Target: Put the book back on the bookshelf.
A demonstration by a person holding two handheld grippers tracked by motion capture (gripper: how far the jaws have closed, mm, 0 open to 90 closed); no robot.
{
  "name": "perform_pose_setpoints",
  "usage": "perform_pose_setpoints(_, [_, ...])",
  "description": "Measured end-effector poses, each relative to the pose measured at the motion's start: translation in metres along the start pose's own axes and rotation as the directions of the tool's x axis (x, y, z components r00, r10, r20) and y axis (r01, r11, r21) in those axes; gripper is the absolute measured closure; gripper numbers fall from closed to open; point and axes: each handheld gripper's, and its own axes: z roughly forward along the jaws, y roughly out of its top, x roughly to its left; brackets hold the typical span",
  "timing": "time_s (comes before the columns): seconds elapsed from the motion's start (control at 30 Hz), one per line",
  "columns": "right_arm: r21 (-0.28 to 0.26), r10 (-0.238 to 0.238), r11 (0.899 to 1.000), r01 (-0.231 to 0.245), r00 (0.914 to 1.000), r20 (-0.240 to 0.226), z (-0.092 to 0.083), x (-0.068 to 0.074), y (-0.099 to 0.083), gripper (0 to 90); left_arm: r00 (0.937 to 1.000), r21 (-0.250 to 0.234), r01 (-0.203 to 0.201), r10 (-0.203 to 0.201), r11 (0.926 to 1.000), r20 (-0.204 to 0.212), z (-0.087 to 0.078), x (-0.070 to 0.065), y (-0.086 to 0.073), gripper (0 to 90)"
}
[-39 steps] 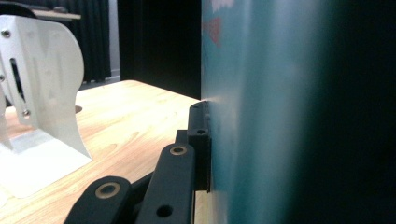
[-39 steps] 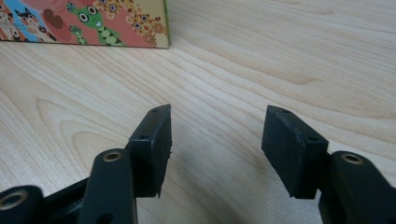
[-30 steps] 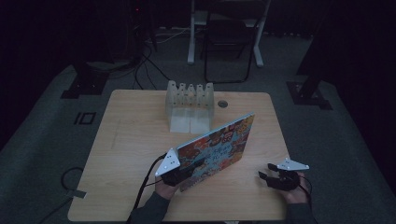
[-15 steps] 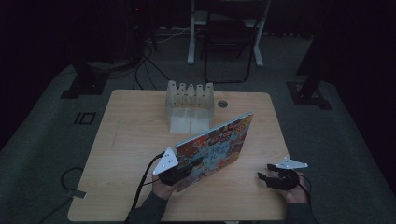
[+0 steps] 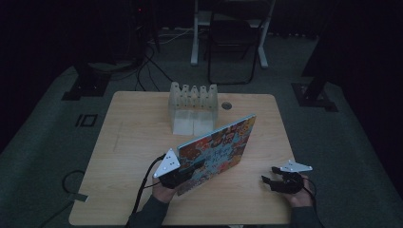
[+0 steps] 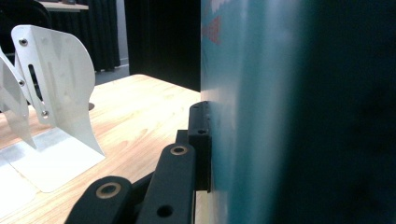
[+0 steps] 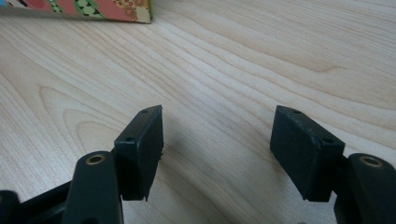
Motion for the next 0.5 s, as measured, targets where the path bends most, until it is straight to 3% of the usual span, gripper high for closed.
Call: perform_pose_setpoints(0.5, [0.0,0.0,1.0,0.0,1.0,-0.005,0.0,0.0,0.0,33.7,0.9996,-0.007,0.012,-0.012,0.9999,-0.026,-0.014,0.004,0.005,81.2])
